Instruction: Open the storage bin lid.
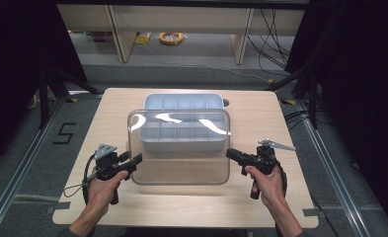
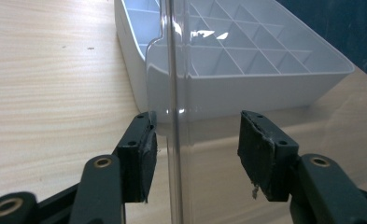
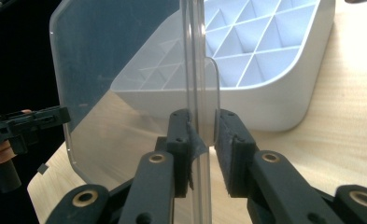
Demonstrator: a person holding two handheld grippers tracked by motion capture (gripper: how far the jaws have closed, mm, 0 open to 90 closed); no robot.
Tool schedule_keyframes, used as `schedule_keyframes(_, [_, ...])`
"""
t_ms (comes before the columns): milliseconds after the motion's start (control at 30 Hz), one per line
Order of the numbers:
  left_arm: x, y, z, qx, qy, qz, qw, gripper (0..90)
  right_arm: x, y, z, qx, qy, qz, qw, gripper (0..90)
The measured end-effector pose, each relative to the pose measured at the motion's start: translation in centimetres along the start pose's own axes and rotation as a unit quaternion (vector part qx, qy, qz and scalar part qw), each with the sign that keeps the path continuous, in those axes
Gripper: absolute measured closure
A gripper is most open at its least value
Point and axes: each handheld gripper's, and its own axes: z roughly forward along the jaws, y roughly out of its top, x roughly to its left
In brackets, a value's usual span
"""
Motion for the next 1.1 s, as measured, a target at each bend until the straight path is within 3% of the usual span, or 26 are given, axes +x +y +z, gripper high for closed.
schedule_keyframes(33, [0.0, -0.2, 0.0, 0.001, -0.002, -0.001, 1.0000, 47.4, -0.2, -0.2, 0.0, -0.001, 0.000, -0.005, 1.0000, 76.7])
schedule_keyframes(167, [0.0, -0.5, -0.3, 0.005, -0.002, 0.001, 1.0000, 47.9, -0.1, -1.0, -0.3, 0.005, 0.004, 0.013, 0.9999, 76.6])
schedule_keyframes(200, [-0.1, -0.8, -0.5, 0.005, -0.006, 0.001, 1.0000, 47.9, -0.4, -1.2, -0.2, 0.000, 0.000, -0.009, 1.0000, 76.6])
schedule_keyframes(233, [-0.1, -0.9, -0.7, 0.007, -0.004, 0.004, 1.0000, 48.1, -0.1, -1.5, -0.4, 0.002, 0.001, 0.007, 1.0000, 76.6])
schedule_keyframes(267, [-0.1, -0.9, -0.7, 0.007, -0.004, 0.004, 1.0000, 48.0, -0.1, -1.5, -0.4, 0.002, 0.001, 0.007, 1.0000, 76.6])
schedule_keyframes(300, [-0.2, -1.0, -0.7, 0.007, -0.004, 0.003, 1.0000, 48.0, -0.2, -1.8, -0.5, 0.002, -0.001, -0.008, 1.0000, 76.6])
schedule_keyframes(433, [-0.2, -1.6, -0.9, 0.012, -0.004, 0.003, 0.9999, 47.7, -0.1, -2.4, -0.7, 0.004, -0.001, -0.008, 1.0000, 76.7])
schedule_keyframes(567, [-0.2, -2.2, -1.1, 0.021, -0.007, 0.000, 0.9998, 47.5, 0.4, -3.0, -1.1, 0.011, 0.001, 0.009, 0.9999, 76.8])
schedule_keyframes(600, [-0.2, -2.2, -1.1, 0.021, -0.007, 0.000, 0.9998, 47.5, 0.2, -3.1, -1.2, 0.010, -0.001, -0.007, 0.9999, 76.8])
schedule_keyframes(700, [-0.3, -2.6, -1.5, 0.028, -0.005, 0.005, 0.9996, 47.6, 0.5, -3.3, -1.5, 0.012, 0.003, 0.002, 0.9999, 76.8])
schedule_keyframes(733, [-0.2, -2.9, -1.6, 0.028, -0.012, 0.008, 0.9995, 47.7, 0.6, -3.6, -1.5, 0.011, 0.000, -0.009, 0.9999, 76.8])
schedule_keyframes(767, [-0.2, -2.9, -1.6, 0.028, -0.012, 0.008, 0.9995, 47.9, 0.8, -3.8, -1.6, 0.012, -0.002, 0.002, 0.9999, 76.8])
schedule_keyframes(800, [-0.2, -3.2, -1.7, 0.032, -0.012, 0.008, 0.9994, 48.0, 0.6, -3.8, -1.7, 0.012, -0.002, -0.015, 0.9998, 76.7])
schedule_keyframes(933, [-0.2, -3.6, -1.9, 0.040, -0.016, 0.008, 0.9991, 47.9, 1.2, -4.3, -2.0, 0.015, -0.006, -0.008, 0.9998, 76.6])
schedule_keyframes(967, [-0.2, -3.6, -1.9, 0.040, -0.016, 0.008, 0.9991, 47.9, 1.0, -4.3, -2.1, 0.011, -0.006, -0.024, 0.9996, 76.5])
schedule_keyframes(1033, [-0.2, -3.8, -2.0, 0.040, -0.017, 0.009, 0.9990, 47.9, 1.0, -4.4, -2.1, 0.010, -0.005, -0.033, 0.9994, 76.4])
schedule_keyframes(1100, [-0.2, -3.9, -2.1, 0.046, -0.017, 0.010, 0.9987, 47.9, 1.4, -4.7, -2.3, 0.013, -0.012, -0.026, 0.9995, 76.4])
